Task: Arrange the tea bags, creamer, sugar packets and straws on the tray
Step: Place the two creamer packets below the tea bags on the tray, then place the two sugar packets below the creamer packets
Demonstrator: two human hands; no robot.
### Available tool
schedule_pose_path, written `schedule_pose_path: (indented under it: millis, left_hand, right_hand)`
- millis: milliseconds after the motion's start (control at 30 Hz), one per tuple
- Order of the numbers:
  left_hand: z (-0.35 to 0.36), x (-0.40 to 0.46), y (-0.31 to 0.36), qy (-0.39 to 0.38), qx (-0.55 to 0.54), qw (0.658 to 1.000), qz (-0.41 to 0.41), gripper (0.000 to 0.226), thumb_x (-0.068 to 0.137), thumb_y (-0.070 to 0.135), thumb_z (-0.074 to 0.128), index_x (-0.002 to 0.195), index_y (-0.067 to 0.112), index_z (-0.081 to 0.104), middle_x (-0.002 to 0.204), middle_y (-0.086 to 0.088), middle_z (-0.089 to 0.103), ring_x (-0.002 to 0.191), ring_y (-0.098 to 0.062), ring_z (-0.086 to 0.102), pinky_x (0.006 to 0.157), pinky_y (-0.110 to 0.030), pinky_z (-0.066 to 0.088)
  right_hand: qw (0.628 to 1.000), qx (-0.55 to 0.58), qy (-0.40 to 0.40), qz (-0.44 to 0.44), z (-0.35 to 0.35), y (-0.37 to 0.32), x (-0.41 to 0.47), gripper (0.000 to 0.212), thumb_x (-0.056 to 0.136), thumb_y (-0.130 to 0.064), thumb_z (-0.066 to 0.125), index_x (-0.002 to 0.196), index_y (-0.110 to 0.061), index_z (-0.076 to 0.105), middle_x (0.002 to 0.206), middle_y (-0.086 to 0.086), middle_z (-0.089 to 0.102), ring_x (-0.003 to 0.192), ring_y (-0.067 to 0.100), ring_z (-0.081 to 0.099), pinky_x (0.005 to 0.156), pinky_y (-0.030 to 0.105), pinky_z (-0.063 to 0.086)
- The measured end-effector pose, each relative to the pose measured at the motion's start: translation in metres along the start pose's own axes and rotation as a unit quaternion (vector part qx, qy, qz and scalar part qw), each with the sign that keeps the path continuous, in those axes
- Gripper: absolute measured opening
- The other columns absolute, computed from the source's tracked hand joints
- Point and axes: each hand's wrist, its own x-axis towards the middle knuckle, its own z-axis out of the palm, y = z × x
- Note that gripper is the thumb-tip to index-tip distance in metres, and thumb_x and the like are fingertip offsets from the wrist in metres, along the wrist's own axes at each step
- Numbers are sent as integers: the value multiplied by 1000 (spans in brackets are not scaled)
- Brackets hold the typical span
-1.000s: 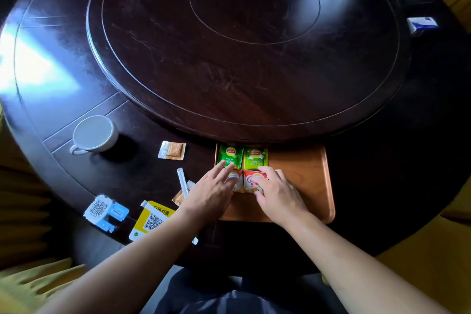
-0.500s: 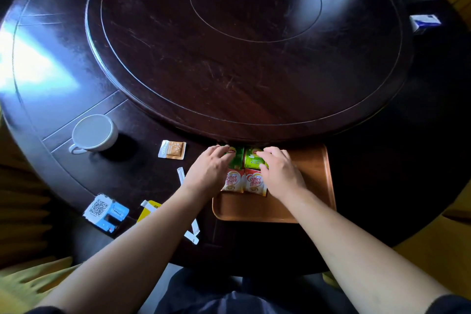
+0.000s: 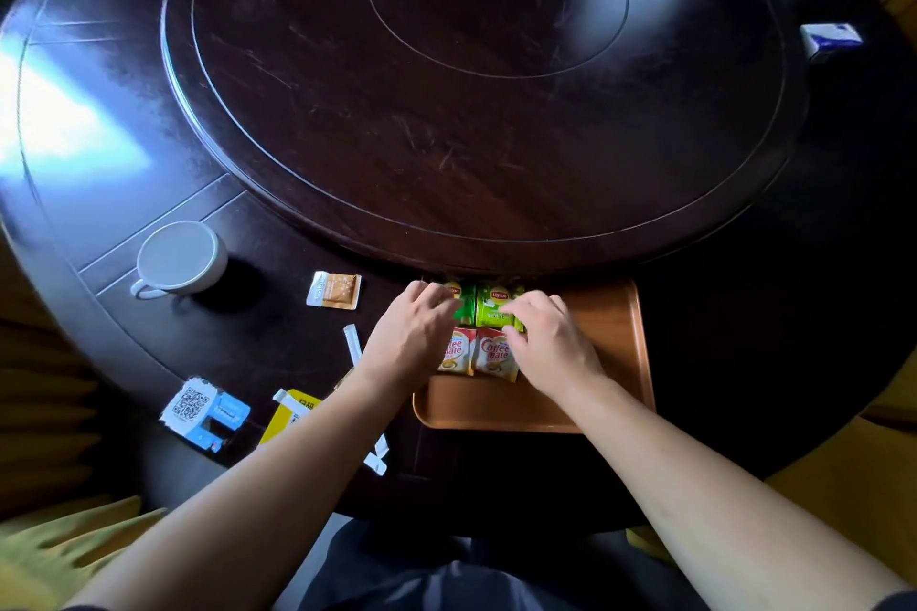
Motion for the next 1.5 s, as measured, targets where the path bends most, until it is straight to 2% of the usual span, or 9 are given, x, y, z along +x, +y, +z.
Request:
schedule_pose_path:
  millis: [67, 167, 300, 433, 833, 1000, 1200, 1367, 1500]
  left_hand:
    - [1, -15, 2, -2, -14, 999, 35, 19, 81, 17, 72, 98, 10, 72, 97, -6, 68, 86, -26, 57, 82, -35, 45]
    - [8, -38, 2, -40, -44, 996, 62, 34, 79, 32, 62, 106, 12, 73, 103, -4, 69, 96, -24, 58, 90, -29, 39]
    - [12, -43, 7, -22, -50, 994, 96, 22, 74, 15, 79, 95, 12, 76, 100, -3, 72, 94, -17, 49, 87, -29, 40]
    - [14, -44, 10, -32, -45, 995, 87, 19, 74, 9, 79, 93, 12, 74, 100, -3, 71, 89, -19, 52, 82, -29, 40]
    - [18, -46, 7, -42, -47, 998, 32, 22, 90, 17, 62, 109, 12, 70, 111, -5, 67, 98, -26, 58, 88, -36, 50]
    - [-7, -53, 3, 3, -93, 995, -40, 18, 85, 25, 70, 101, 15, 71, 103, -2, 66, 93, -23, 57, 79, -36, 53]
    - [-41, -68, -58, 28, -70, 974, -214, 9, 83, 22, 72, 91, 23, 72, 88, 4, 67, 82, -23, 61, 71, -35, 53]
    - [-54, -64, -112, -15, -35, 941, -335, 20, 82, 28, 64, 98, 19, 72, 92, -5, 68, 90, -31, 64, 74, -39, 55]
    - [-54, -48, -130, -46, -44, 925, -374, 25, 83, 41, 65, 96, 20, 67, 95, -6, 66, 93, -31, 62, 77, -40, 53]
  right_hand:
    - [1000, -1, -11, -22, 1, -3, -14, 23, 85, -24, 73, 106, -15, 71, 105, 2, 65, 99, 26, 55, 79, 41, 54]
    - [996, -24, -77, -30, 7, -4, -31, 35, 79, -30, 79, 111, -18, 70, 107, 0, 64, 101, 24, 54, 80, 42, 55]
    - [996, -32, -71, -38, 11, -2, -38, 36, 76, -15, 81, 111, -18, 72, 110, -2, 67, 102, 25, 58, 79, 45, 58]
    - [997, -26, -65, -39, 10, -2, -36, 36, 77, -8, 79, 112, -16, 72, 112, 0, 68, 105, 26, 58, 83, 46, 58]
    - [997, -22, -71, -24, 4, -8, -35, 36, 82, -5, 73, 115, -17, 69, 117, -1, 65, 110, 23, 54, 88, 43, 55]
    - [998, -9, -55, -11, 4, -19, -32, 27, 86, -15, 72, 113, -20, 70, 110, -1, 65, 105, 24, 54, 88, 41, 53]
    - [996, -1, -69, -52, 13, -61, -23, 23, 88, -19, 68, 111, -17, 69, 105, 3, 67, 104, 26, 54, 85, 41, 51]
    - [988, -32, -127, -76, 35, -97, -5, 21, 92, -23, 62, 111, -20, 69, 111, 2, 66, 113, 26, 49, 97, 46, 43]
    - [979, -100, -161, -80, 51, -121, 8, 24, 95, -30, 56, 113, -18, 67, 111, 3, 61, 116, 28, 45, 101, 49, 38]
